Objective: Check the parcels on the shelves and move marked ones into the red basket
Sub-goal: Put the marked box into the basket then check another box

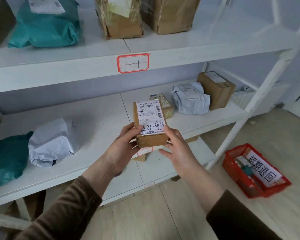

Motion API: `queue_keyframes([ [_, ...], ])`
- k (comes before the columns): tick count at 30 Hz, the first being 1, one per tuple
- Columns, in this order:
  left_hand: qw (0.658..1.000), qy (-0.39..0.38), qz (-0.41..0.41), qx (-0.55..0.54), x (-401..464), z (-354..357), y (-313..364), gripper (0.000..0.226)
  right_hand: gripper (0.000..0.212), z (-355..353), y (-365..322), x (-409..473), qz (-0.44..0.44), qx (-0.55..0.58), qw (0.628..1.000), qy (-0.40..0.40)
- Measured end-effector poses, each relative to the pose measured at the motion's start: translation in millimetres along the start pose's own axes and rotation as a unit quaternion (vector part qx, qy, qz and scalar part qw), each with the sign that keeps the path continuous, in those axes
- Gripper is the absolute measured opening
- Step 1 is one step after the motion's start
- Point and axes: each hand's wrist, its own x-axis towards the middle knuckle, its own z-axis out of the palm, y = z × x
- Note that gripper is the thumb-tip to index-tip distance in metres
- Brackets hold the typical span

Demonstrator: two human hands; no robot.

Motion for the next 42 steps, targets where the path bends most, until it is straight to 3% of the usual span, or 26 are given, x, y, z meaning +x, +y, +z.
queue_keyframes([
  [6, 0.995, -0.072, -0.043, 0.049, 38, 40, -20, 0.049, 0.043, -46, -2, -2, -0.004, 0.009, 0.996, 0.089],
  [18, 0.966, -0.193, -0.118, 0.122, 84, 187, -109, 0.049, 0.033, -202, -7, -40, -0.035, 0.082, 0.963, 0.255],
  [29, 0.946, -0.242, -0.164, 0.142, 101, 408, -249, 0.051, 0.049, -449, -29, -73, -0.04, 0.073, 0.951, 0.298],
  [36, 0.939, -0.246, -0.195, 0.139, 123, 518, -324, 0.049, 0.031, -584, -46, -71, 0.001, 0.062, 0.946, 0.318],
  [42, 0.94, -0.217, -0.226, 0.132, 181, 586, -381, 0.051, 0.038, -677, -56, -25, 0.034, 0.06, 0.943, 0.325],
])
